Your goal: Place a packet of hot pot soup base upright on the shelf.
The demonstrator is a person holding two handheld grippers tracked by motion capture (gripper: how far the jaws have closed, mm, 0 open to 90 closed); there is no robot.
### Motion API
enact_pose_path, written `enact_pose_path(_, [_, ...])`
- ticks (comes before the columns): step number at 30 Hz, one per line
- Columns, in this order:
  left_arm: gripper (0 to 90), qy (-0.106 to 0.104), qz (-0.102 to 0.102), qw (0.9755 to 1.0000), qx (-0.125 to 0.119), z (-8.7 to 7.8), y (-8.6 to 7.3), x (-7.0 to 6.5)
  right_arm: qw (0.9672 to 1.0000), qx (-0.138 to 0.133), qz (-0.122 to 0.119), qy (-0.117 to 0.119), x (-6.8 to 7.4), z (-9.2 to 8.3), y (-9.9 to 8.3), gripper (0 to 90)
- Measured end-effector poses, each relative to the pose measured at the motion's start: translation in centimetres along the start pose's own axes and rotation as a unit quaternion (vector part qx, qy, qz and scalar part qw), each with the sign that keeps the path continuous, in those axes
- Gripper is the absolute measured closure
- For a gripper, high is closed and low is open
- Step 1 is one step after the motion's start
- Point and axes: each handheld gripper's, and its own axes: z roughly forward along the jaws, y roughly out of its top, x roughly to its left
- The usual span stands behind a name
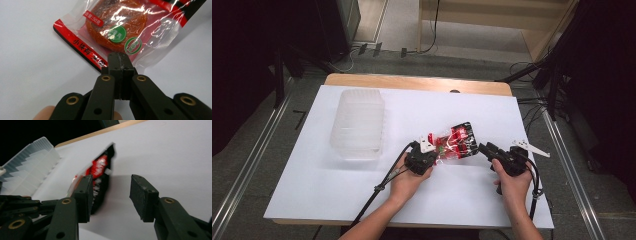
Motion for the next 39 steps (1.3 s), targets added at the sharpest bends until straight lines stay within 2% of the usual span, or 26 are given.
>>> enact_pose_path(3, [90.0,0.000,-0.001,1.0000,0.000,0.0,0.0,0.0,1.0000,0.003,0.005,0.006,0.4,0.3,0.1,55.5])
enact_pose_path(5, [90.0,-0.001,0.000,1.0000,0.000,0.0,0.0,0.0,0.9999,0.010,0.005,0.001,0.5,0.7,0.1,55.6])
enact_pose_path(9, [90.0,-0.002,-0.001,1.0000,0.000,0.0,0.0,0.0,0.9989,0.026,0.038,0.014,0.5,1.8,0.0,56.7])
enact_pose_path(12, [90.0,0.000,0.000,1.0000,0.000,0.0,0.0,0.0,0.9978,0.030,0.057,0.015,0.4,2.5,-0.2,57.7])
enact_pose_path(13, [90.0,0.000,0.000,1.0000,0.000,0.0,0.0,0.0,0.9978,0.030,0.057,0.015,0.4,2.5,-0.2,57.7])
enact_pose_path(14, [90.0,-0.001,0.000,1.0000,0.000,0.0,0.0,0.0,0.9963,0.035,0.076,0.019,0.4,2.9,-0.3,58.3])
enact_pose_path(16, [90.0,-0.001,0.000,1.0000,0.000,0.0,0.0,0.0,0.9958,0.036,0.081,0.020,0.4,3.1,-0.3,58.8])
enact_pose_path(17, [90.0,0.000,0.001,1.0000,0.000,0.0,0.0,0.0,0.9945,0.040,0.094,0.024,0.5,3.5,-0.4,59.6])
enact_pose_path(20, [90.0,0.000,0.001,1.0000,0.000,0.0,0.0,0.0,0.9937,0.042,0.100,0.028,0.6,3.8,-0.6,60.0])
enact_pose_path(22, [90.0,0.000,0.001,1.0000,0.000,0.0,0.0,0.0,0.9911,0.049,0.120,0.033,0.7,4.4,-0.8,61.9])
enact_pose_path(25, [90.0,0.000,0.000,1.0000,0.000,0.0,0.0,0.0,0.9896,0.051,0.130,0.035,0.7,4.7,-0.8,63.7])
enact_pose_path(28, [90.0,0.000,0.001,1.0000,0.000,0.0,0.0,0.0,0.9897,0.050,0.130,0.031,0.6,4.9,-0.9,65.6])
enact_pose_path(29, [90.0,0.000,0.000,1.0000,0.000,0.0,0.0,0.0,0.9882,0.054,0.140,0.031,0.5,5.1,-1.0,67.0])
enact_pose_path(31, [90.0,0.000,0.001,1.0000,0.000,0.0,0.0,0.0,0.9876,0.054,0.144,0.033,0.5,5.2,-1.0,67.6])
enact_pose_path(32, [90.0,0.000,0.001,1.0000,0.000,0.0,0.0,0.0,0.9855,0.057,0.154,0.041,0.6,5.5,-1.1,69.3])
enact_pose_path(36, [90.0,-0.001,0.000,1.0000,0.000,0.0,0.0,0.0,0.9853,0.059,0.154,0.045,0.8,5.8,-1.2,75.0])
enact_pose_path(37, [90.0,-0.001,0.000,1.0000,0.000,0.0,0.0,0.0,0.9849,0.060,0.156,0.047,0.8,5.8,-1.2,78.7])
enact_pose_path(39, [90.0,0.000,0.001,1.0000,-0.001,0.0,0.0,0.0,0.9870,0.053,0.144,0.049,1.2,5.7,-1.1,90.0])
